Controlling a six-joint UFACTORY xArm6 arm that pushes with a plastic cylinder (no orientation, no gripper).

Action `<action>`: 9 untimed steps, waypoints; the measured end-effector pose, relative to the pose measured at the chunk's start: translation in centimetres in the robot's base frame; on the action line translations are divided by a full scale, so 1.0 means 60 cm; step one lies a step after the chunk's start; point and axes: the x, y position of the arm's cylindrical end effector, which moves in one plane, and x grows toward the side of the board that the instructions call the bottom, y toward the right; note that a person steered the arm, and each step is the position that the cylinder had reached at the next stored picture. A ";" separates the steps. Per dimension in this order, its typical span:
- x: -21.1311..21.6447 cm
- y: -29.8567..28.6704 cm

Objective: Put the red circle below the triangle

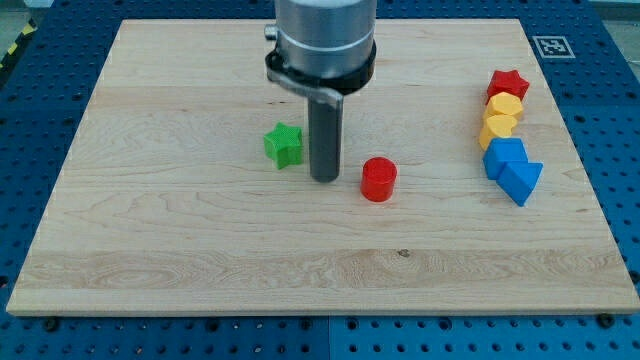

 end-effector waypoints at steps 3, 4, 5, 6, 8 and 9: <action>0.074 0.199; 0.056 0.128; 0.113 0.056; 0.146 0.086; 0.131 0.243; 0.135 0.244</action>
